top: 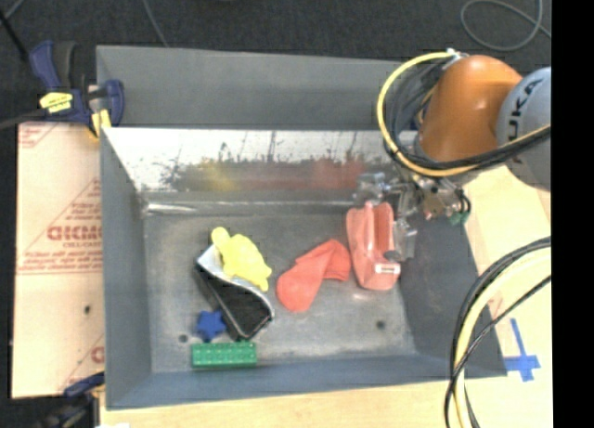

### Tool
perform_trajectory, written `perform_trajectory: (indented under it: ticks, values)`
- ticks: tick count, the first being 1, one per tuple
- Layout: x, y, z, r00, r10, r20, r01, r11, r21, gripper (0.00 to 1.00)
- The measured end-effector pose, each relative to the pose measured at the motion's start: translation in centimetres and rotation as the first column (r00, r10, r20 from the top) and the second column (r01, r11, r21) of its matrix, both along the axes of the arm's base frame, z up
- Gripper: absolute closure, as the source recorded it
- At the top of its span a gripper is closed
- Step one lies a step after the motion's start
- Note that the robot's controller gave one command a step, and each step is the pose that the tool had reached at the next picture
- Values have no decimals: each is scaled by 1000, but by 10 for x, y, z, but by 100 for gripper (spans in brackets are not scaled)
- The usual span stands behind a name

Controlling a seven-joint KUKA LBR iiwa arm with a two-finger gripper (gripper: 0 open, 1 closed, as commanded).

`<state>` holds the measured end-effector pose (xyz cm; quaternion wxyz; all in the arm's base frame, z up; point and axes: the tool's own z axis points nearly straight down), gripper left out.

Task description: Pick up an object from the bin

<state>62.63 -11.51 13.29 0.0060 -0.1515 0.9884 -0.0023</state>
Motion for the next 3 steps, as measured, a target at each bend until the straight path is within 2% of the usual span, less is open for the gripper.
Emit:
perform_trajectory:
  ticks: [1, 2, 3]
  values:
    - [21, 31, -42, 981, -193, -9, 193, 981, 4, 100]
    - [21, 31, -41, 981, -191, -7, 191, 982, 4, 0]
    - [21, 31, -41, 982, -190, -7, 190, 982, 4, 0]
